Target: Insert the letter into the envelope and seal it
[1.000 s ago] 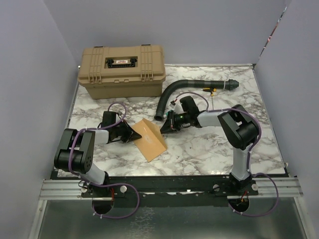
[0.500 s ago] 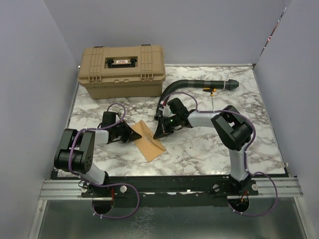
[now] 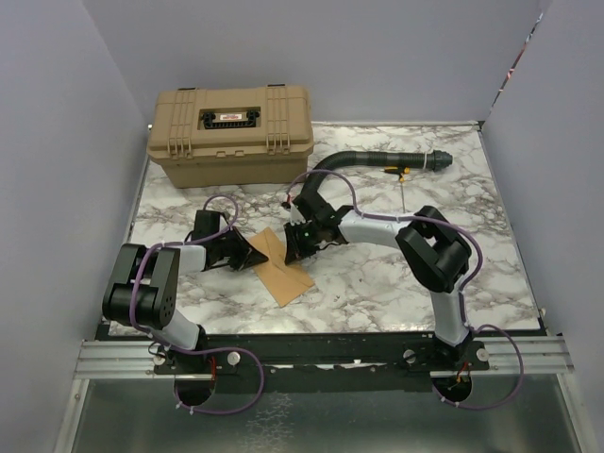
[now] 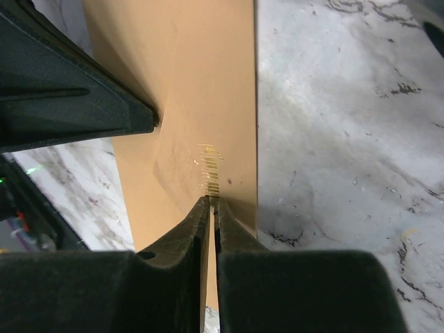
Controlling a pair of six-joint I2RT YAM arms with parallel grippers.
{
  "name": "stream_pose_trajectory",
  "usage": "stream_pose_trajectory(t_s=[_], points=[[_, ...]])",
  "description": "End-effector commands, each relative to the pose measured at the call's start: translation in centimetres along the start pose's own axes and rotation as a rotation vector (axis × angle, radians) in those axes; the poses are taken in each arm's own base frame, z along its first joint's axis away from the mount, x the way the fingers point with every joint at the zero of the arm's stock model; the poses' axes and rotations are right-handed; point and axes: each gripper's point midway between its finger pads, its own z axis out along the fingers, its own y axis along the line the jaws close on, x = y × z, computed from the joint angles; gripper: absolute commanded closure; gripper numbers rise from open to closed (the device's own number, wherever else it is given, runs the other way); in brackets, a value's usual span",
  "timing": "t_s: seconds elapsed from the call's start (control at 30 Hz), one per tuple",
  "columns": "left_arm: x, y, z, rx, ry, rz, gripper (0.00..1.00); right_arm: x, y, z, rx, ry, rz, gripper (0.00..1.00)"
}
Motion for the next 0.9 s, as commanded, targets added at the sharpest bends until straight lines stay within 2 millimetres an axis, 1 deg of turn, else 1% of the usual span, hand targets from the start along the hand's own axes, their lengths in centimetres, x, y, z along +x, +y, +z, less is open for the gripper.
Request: stream_pose_trajectory(t_s=[0.0,0.07,0.13,0.2,0.27,0.43,0.53,0.67,0.77,0.87], points=[[-0.8,-3.7,-1.5,0.054,0.025,0.107,1.0,3.3,-5.0,0.8,0.279,0.101,-0.129,0.86],[-1.8,-5.7,-2.5,0.083,-0.02,0.158,1.0,3.5,-5.5,0.8,0.311,0.104,-0.154,0.84],[-2.6,-6.4,-3.0,0.081,-0.066,0.174,1.0,3.5,-6.0,0.6,0.348,0.099,-0.179,0.82],[-3.2,-6.2,-2.7,0.06,-0.085,0.165,1.0,3.5,-6.4,0.6,0.372,0.095,-0.2,0.82],[-3.3,-6.2,-2.0,0.063,-0.055,0.172,1.0,3.5,-6.5,0.5,0.387,0.091,-0.223,0.82],[-4.0,-5.6,0.2,0.071,-0.024,0.187,1.0,3.3,-6.1,0.3,0.366,0.052,-0.282,0.81],[-4.0,-4.1,1.5,0.039,0.007,0.174,1.0,2.8,-5.9,0.2,0.359,0.03,-0.291,0.81],[-2.9,-1.3,2.8,-0.013,0.066,0.138,1.0,2.3,-5.5,0.1,0.356,0.019,-0.274,0.81],[-1.9,1.3,3.2,-0.087,0.087,0.09,1.0,1.8,-4.8,-0.1,0.344,0.003,-0.255,0.81],[-1.0,3.1,2.9,-0.14,0.089,0.062,1.0,0.7,-3.8,-0.4,0.324,-0.022,-0.233,0.81]])
